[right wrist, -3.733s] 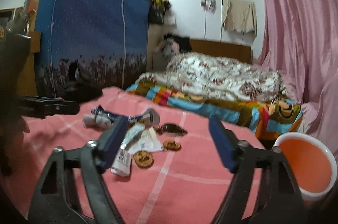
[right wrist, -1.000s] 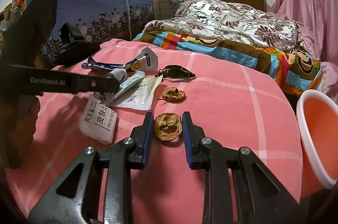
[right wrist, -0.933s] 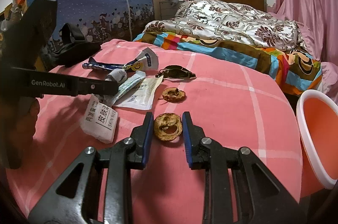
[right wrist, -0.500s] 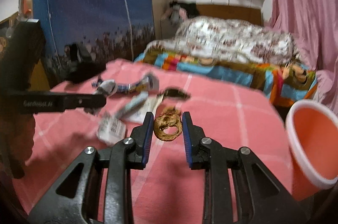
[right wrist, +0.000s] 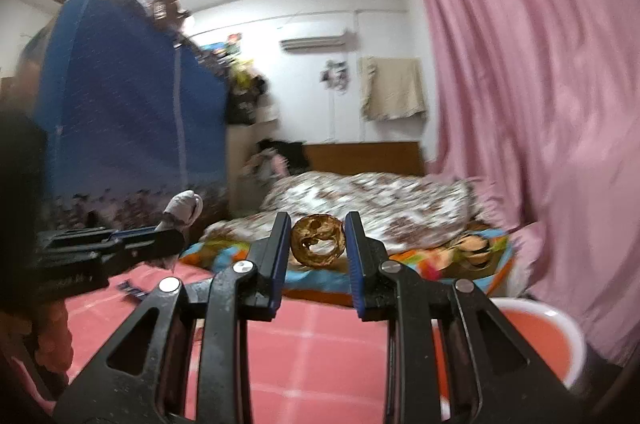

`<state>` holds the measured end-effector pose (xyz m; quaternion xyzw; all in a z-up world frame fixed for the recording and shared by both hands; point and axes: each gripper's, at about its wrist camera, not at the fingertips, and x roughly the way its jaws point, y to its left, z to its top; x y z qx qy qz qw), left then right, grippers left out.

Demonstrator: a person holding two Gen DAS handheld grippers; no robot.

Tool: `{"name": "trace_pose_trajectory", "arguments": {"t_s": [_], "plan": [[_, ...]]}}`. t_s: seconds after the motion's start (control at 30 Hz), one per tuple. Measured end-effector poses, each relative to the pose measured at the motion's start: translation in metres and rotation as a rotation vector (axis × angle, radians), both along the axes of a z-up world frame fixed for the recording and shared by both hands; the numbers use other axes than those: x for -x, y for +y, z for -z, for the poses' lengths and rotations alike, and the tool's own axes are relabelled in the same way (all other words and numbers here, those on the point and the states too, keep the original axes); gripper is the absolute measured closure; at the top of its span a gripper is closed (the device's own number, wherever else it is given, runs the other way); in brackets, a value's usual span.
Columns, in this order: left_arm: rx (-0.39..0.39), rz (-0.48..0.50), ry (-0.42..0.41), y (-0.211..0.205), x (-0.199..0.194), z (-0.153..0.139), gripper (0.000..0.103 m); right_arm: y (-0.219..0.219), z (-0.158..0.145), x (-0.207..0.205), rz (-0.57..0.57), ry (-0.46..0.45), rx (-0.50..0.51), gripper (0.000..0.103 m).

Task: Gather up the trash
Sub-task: 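Carry the tissue and walnut shell over the orange bucket with both grippers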

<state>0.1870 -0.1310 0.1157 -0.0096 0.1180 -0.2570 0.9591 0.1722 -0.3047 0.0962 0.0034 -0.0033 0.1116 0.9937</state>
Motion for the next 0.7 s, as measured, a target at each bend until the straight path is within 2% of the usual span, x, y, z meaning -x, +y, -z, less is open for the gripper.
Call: {"name": "trace_pose_trajectory", "arguments": {"t_s": [0.1, 0.23, 0.47, 0.7], "plan": [[-0.031, 0.063, -0.062, -0.036, -0.004, -0.005, 0.096, -0.024, -0.003, -0.003, 0.067, 0.004, -0.024, 0.068], [-0.039, 0.152, -0.054, -0.08, -0.021, 0.0, 0.096, -0.063, 0.004, -0.005, 0.16, 0.053, -0.078, 0.068], [-0.062, 0.251, 0.085, -0.145, -0.058, 0.02, 0.096, -0.108, 0.021, -0.021, 0.247, 0.18, -0.131, 0.068], [-0.069, 0.263, 0.242, -0.178, -0.087, 0.038, 0.096, -0.142, 0.041, -0.034, 0.301, 0.279, -0.19, 0.068]]}}
